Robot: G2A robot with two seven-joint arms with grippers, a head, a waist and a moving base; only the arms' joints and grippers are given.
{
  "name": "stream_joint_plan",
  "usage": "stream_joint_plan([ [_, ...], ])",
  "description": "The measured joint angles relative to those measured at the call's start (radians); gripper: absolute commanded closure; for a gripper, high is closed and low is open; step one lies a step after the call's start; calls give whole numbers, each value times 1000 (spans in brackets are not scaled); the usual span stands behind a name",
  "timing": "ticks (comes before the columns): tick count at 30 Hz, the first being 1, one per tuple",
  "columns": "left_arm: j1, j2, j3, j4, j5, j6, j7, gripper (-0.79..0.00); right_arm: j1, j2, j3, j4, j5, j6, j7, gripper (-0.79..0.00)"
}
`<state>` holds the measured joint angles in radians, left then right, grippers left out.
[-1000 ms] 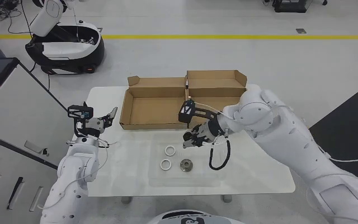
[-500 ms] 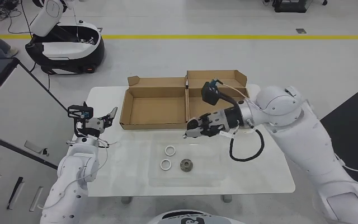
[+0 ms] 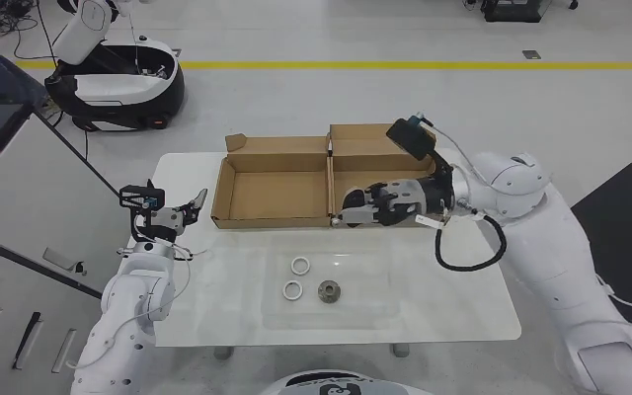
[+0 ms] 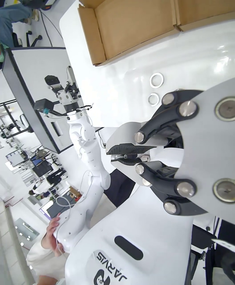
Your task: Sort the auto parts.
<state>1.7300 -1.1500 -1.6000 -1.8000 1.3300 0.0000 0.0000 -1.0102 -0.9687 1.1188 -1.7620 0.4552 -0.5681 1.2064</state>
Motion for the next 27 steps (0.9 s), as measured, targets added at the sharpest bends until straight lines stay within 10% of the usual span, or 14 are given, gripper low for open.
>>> stream_joint_plan([
  [27, 0, 0, 0, 0, 0, 0, 0, -785, 1, -40, -61, -105, 515, -183, -137, 0],
])
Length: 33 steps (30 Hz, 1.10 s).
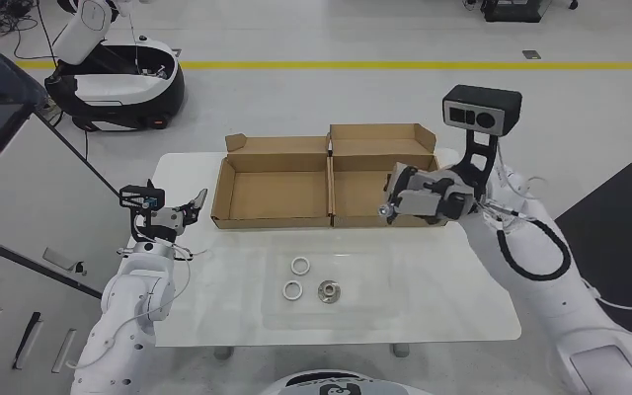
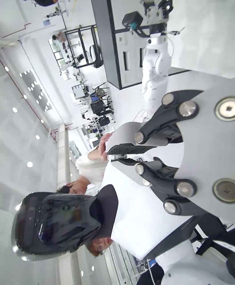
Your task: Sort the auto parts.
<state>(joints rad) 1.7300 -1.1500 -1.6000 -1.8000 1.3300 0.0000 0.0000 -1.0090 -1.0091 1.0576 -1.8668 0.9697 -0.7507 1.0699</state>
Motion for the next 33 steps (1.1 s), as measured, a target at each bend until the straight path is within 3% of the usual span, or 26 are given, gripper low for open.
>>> stream_joint_plan([
  [18, 0, 0, 0, 0, 0, 0, 0, -785, -2, -111, 42, -53, 192, 85, 85, 0],
  [33, 0, 0, 0, 0, 0, 0, 0, -785, -46, -194, 115, 28, 81, 206, 206, 0],
])
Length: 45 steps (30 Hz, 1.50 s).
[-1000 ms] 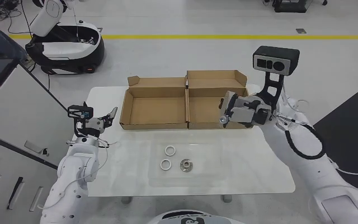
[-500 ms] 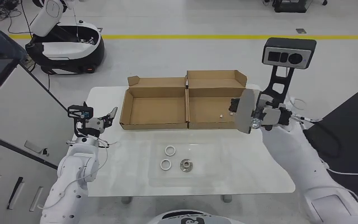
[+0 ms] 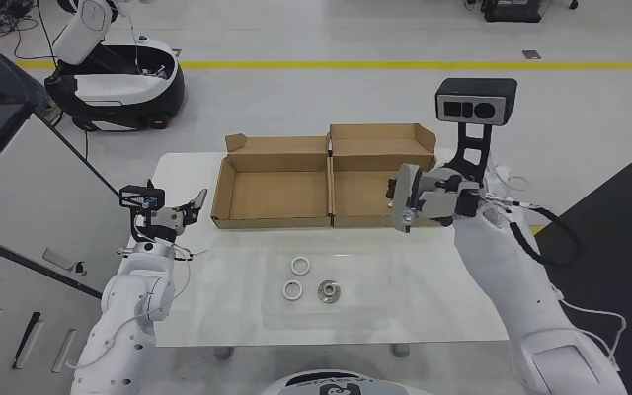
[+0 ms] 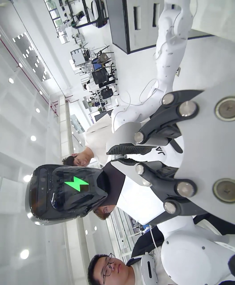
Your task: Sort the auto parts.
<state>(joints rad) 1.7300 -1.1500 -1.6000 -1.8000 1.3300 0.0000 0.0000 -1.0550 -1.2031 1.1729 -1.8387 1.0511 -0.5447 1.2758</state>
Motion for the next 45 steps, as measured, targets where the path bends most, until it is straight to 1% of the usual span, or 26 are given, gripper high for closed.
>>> stream_joint_plan([
  [6, 0, 0, 0, 0, 0, 0, 0, -785, -7, -11, 18, 25, -83, 21, 21, 0],
  [11, 0, 0, 0, 0, 0, 0, 0, -785, -12, -19, 17, 31, -103, 21, 21, 0],
  [14, 0, 0, 0, 0, 0, 0, 0, -785, -14, -26, 17, 27, -81, 18, 18, 0],
  [19, 0, 0, 0, 0, 0, 0, 0, -785, -22, -44, 25, 16, 17, 19, 19, 0],
  [24, 0, 0, 0, 0, 0, 0, 0, -785, -28, -72, 44, 13, 99, 46, 46, 0],
  [27, 0, 0, 0, 0, 0, 0, 0, -785, -31, -90, 59, 18, 110, 66, 66, 0],
  [34, 0, 0, 0, 0, 0, 0, 0, -785, -31, -124, 88, 47, 41, 99, 99, 0],
  [40, 0, 0, 0, 0, 0, 0, 0, -785, -21, -138, 86, 85, -73, 109, 109, 0],
  [45, 0, 0, 0, 0, 0, 0, 0, -785, -13, -148, 66, 97, -96, 98, 97, 0],
])
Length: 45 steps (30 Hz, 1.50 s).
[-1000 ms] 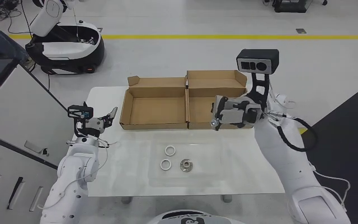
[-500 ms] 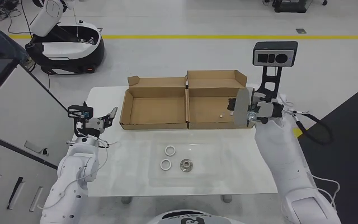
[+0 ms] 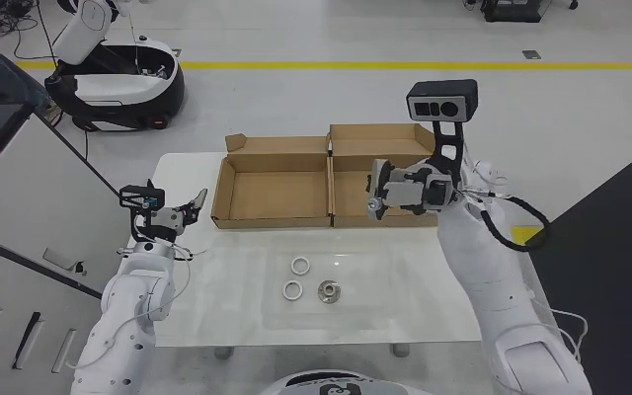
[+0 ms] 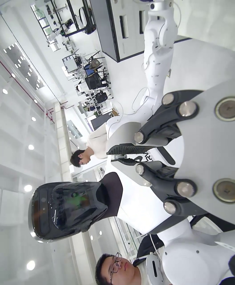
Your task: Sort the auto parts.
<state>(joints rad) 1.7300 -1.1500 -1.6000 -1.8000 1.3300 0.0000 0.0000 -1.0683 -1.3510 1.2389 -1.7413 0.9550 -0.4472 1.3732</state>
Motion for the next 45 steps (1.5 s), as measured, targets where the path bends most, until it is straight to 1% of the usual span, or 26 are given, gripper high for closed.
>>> stream_joint_plan([
  [2, 0, 0, 0, 0, 0, 0, 0, -785, -1, -4, -5, -1, 16, -5, -5, 0],
  [9, 0, 0, 0, 0, 0, 0, 0, -785, -21, -32, -14, -10, 146, -12, -12, 0],
  [14, 0, 0, 0, 0, 0, 0, 0, -785, -33, -49, -4, -13, 169, 6, 6, 0],
  [45, 0, 0, 0, 0, 0, 0, 0, -785, -33, -49, -4, -13, 168, 5, 5, 0],
])
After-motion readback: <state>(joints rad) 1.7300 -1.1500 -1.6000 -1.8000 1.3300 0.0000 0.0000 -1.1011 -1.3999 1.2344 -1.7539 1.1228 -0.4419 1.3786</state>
